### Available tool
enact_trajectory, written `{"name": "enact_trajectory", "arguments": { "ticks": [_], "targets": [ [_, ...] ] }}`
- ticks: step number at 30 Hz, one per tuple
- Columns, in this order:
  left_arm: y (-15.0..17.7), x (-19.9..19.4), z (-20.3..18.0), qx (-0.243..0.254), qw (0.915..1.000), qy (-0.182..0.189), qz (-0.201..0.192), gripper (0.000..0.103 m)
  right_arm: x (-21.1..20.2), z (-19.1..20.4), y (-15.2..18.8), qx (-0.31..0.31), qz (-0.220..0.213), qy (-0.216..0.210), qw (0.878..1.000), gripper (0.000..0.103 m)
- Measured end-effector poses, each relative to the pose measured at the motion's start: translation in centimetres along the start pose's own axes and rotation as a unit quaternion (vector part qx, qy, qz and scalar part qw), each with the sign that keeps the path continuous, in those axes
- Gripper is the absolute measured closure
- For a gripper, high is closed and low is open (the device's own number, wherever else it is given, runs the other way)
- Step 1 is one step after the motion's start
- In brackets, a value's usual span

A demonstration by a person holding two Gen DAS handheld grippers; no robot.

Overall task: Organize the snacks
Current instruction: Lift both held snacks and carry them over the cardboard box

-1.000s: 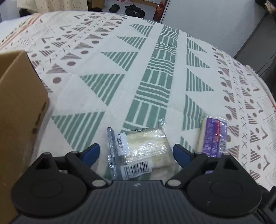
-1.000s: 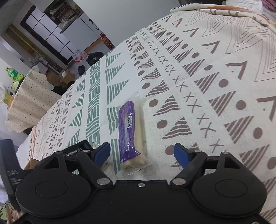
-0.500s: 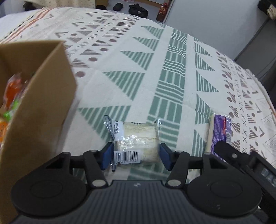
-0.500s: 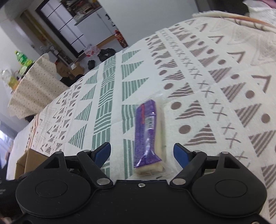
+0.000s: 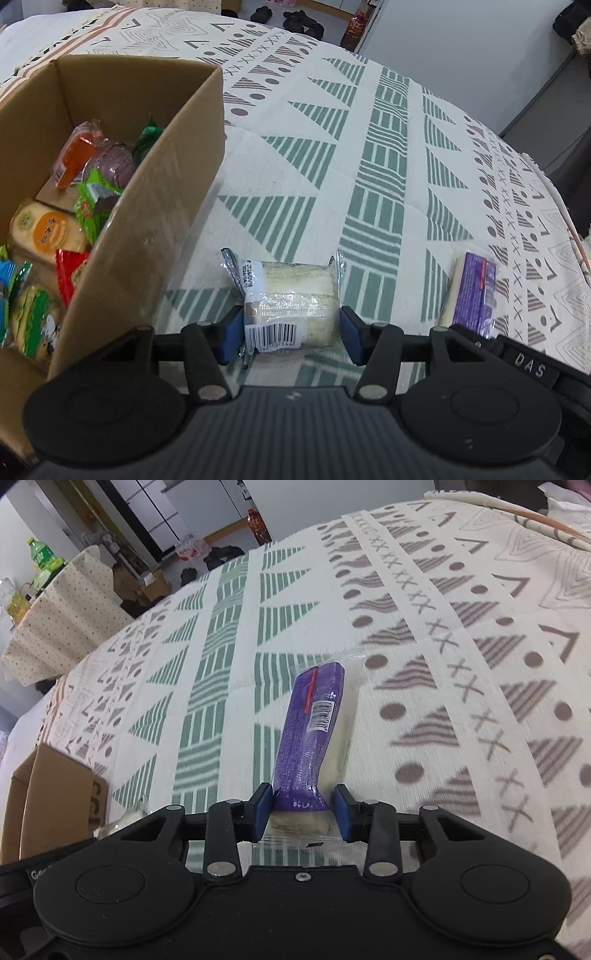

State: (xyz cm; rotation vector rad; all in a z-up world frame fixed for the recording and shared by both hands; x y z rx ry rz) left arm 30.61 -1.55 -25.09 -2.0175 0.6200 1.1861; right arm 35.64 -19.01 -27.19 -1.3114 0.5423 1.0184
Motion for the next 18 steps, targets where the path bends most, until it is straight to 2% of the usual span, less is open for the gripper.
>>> {"name": "enact_trajectory", "arguments": {
  "ticks": [5, 11, 15, 16, 18],
  "targets": [
    [0.9, -0.8, 0.1, 0.011, 0.9999, 0.006, 0.006, 0.049, -1.5, 0.4, 1.6, -0.002, 0.038, 0.002, 0.999, 0.067],
    [2.4, -1.1, -0.1, 0.036, 0.9988, 0.014, 0.03, 0.048, -3.1, 0.0, 3.9, 0.036, 0.067, -0.005, 0.997, 0.067],
    [3.0, -0.8, 0.1, 0.052, 0.9981, -0.007, 0.032, 0.044, -3.7, 0.0, 4.6, 0.049, 0.072, 0.0, 0.996, 0.066],
    [3.0, -0.8, 0.2, 0.049, 0.9982, -0.006, 0.033, 0.041, -3.7, -0.1, 4.6, 0.052, 0.071, 0.002, 0.996, 0.064],
    [2.9, -1.0, 0.5, 0.045, 0.9985, -0.011, 0.03, 0.037, -3.8, -0.3, 4.3, 0.057, 0.061, 0.002, 0.997, 0.051]
  ]
}}
Point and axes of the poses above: each gripper's, at about its wrist camera, not at the fingertips, and x roughly the way its jaws point, z to its left, y to its underside, the point moved 6 cm from there along x, roughly the way its jaws point, and after that the axes turned 14 degrees about -x, right-handed, at the moved point
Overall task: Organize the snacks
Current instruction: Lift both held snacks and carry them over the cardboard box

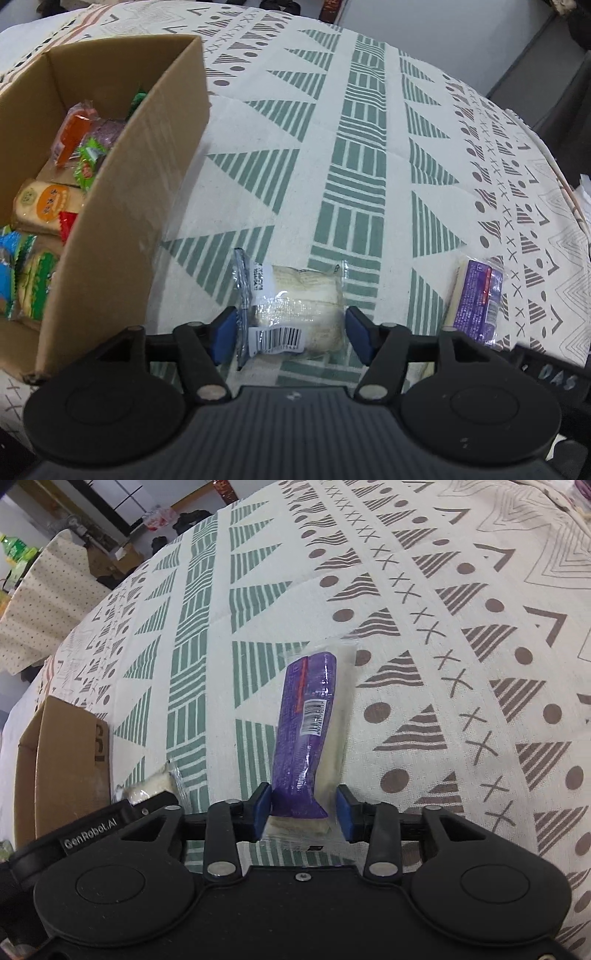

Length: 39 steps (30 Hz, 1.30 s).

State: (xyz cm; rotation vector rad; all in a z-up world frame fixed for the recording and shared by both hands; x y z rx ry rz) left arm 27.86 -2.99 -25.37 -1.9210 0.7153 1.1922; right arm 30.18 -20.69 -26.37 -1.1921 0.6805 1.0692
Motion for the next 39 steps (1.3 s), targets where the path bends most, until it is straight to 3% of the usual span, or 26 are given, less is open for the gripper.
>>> {"name": "enact_trajectory", "arguments": {
  "ticks": [2, 15, 19, 21, 25, 39],
  "targets": [
    [0.0, -0.1, 0.2, 0.0, 1.0, -0.004, -0.006, 0.035, -0.3, 0.0, -0.3, -0.004, -0.011, 0.005, 1.0, 0.042],
    [0.7, 1.2, -0.5, 0.003, 0.9986, -0.039, -0.036, 0.032, 1.9, 1.4, -0.8, -0.062, -0.009, 0.033, 0.997, 0.042],
    [0.7, 1.0, -0.6, 0.012, 0.9981, -0.041, -0.044, 0.039, 2.0, 1.1, -0.7, -0.077, -0.006, 0.06, 0.995, 0.062],
    [0.6, 0.8, -0.6, 0.014, 0.9981, -0.039, -0.045, 0.045, 1.8, 0.9, -0.6, -0.073, -0.008, 0.059, 0.996, 0.065],
    [0.4, 0.2, -0.5, 0.007, 0.9988, -0.024, -0.043, 0.048, 0.7, 0.8, -0.8, -0.062, -0.026, 0.046, 0.997, 0.068],
    [-1.5, -7.1, -1.3, -0.003, 0.9936, 0.041, -0.106, 0.048, -5.1, 3.2, -0.7, -0.045, -0.109, 0.002, 0.993, 0.069]
  ]
}}
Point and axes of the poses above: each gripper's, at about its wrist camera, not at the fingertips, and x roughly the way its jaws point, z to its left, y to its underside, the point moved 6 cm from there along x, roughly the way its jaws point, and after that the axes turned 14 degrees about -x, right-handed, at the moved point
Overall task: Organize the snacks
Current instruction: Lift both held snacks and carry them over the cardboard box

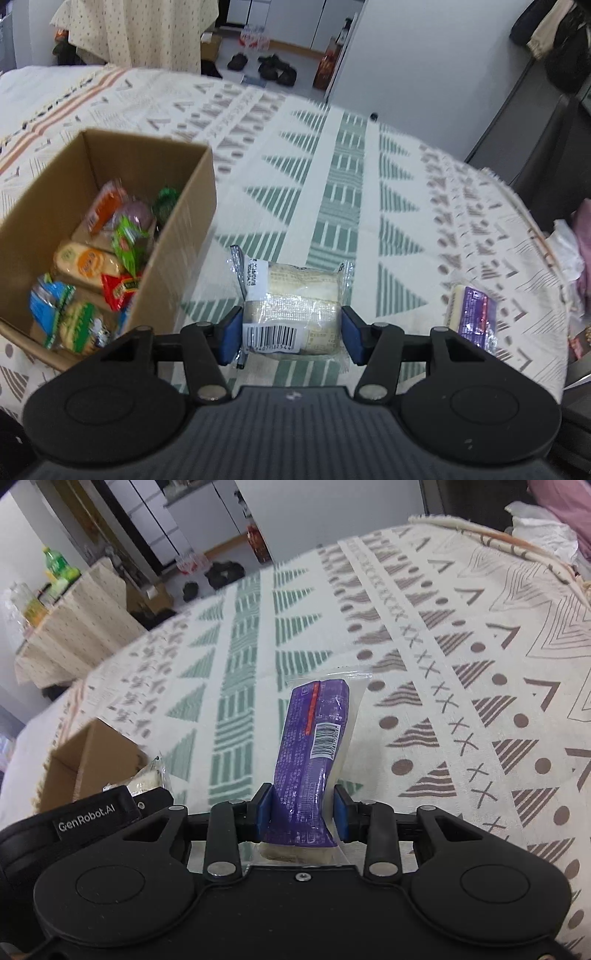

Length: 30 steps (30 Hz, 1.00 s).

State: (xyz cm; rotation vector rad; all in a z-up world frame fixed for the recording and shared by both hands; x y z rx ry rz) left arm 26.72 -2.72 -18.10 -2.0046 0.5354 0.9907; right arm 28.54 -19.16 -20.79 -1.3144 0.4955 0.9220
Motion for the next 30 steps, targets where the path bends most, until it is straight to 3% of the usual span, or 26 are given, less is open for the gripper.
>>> {"name": "enact_trajectory", "arguments": {
  "ticks": [14, 30],
  "targets": [
    [-3.8, -5.3, 1.8, -0.043, 0.9974, 0.038, -0.044, 0.048, -4.3, 4.1, -3.8, -0.023, -0.065, -0.031, 0.997, 0.07],
    [-8.5, -6.7, 7.6, -0.107, 0.9912, 0.021, -0.074, 0.048, -3.9, 10.8, -5.8, -0.064, -0.078, -0.079, 0.992, 0.07]
  ]
}}
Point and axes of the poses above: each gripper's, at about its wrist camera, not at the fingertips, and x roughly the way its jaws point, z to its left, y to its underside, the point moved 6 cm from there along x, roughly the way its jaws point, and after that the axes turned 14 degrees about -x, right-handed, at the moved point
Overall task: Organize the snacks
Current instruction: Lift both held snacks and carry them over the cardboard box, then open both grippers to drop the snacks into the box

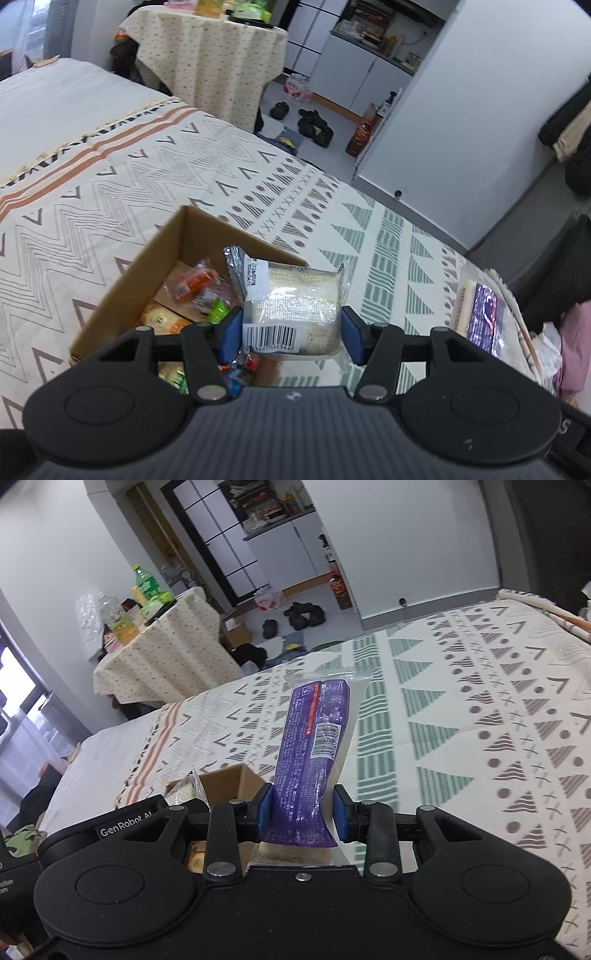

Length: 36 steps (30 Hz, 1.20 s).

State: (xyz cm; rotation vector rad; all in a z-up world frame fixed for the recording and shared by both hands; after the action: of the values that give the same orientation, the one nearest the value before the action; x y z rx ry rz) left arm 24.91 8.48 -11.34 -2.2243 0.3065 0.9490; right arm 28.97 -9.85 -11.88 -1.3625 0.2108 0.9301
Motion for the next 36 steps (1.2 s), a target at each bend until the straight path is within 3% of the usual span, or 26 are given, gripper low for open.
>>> {"name": "enact_trajectory", "arguments": {
  "ticks": [8, 20, 30, 36],
  "targets": [
    [-3.0, 0.2, 3.1, -0.039, 0.999, -0.016, -0.012, 0.048, 2.2, 3.4, -0.1, -0.012, 0.011, -0.031, 0.999, 0.07],
    [-4.3, 2.6, 6.9, -0.086, 0.9953, -0.043, 0.004, 0.046, 6.1, 7.6, 0.9, -0.029, 0.045, -0.061, 0.997, 0.07],
    [-4.8, 2.5, 7.2, -0.086, 0.9952, -0.046, -0.001, 0.036, 8.1, 9.7, 1.4, -0.047, 0.06, -0.078, 0.994, 0.069],
    [-4.5, 1.8, 6.7, -0.073, 0.9962, -0.048, 0.006, 0.032, 7.4, 8.7, 1.5, -0.029, 0.059, -0.063, 0.996, 0.066]
  ]
}}
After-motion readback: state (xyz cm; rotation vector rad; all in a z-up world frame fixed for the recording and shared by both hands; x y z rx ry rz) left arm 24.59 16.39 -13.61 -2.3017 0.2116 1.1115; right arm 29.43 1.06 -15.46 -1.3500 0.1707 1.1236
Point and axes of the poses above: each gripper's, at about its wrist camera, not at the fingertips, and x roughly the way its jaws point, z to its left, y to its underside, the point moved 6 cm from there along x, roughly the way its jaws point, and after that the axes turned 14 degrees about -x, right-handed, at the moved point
